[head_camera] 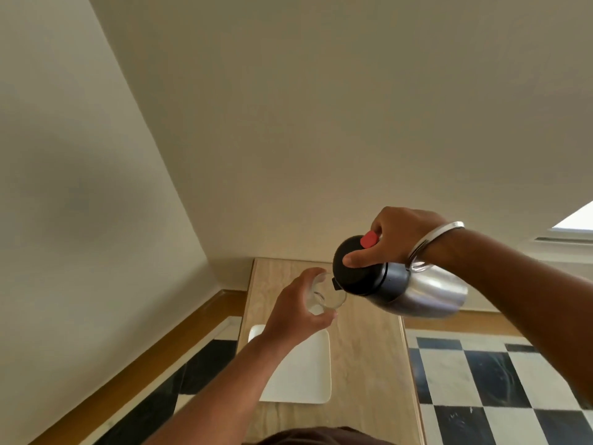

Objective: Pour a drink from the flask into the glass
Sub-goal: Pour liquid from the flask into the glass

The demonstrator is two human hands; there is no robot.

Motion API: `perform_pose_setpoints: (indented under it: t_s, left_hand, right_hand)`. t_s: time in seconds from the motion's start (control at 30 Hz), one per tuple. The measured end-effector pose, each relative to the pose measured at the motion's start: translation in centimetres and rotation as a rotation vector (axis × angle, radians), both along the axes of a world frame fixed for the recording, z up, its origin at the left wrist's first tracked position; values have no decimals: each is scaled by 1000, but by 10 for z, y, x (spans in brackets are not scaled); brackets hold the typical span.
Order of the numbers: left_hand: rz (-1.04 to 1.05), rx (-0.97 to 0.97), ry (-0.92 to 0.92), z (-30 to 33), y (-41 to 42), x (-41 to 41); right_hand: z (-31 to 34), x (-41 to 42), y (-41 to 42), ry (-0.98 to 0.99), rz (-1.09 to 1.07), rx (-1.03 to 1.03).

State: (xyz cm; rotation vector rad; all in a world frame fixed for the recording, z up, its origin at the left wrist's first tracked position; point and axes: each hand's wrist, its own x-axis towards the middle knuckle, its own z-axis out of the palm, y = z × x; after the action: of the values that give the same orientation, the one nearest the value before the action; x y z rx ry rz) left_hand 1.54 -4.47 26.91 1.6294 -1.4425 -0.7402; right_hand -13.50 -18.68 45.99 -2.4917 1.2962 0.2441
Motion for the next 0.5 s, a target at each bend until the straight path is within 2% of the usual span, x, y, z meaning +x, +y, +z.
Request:
perform_pose_setpoints:
  t_s: [0.5]
  left_hand:
    - [122, -64, 114, 43, -28, -46]
  right_hand:
    - [70, -12, -16, 134, 168, -150]
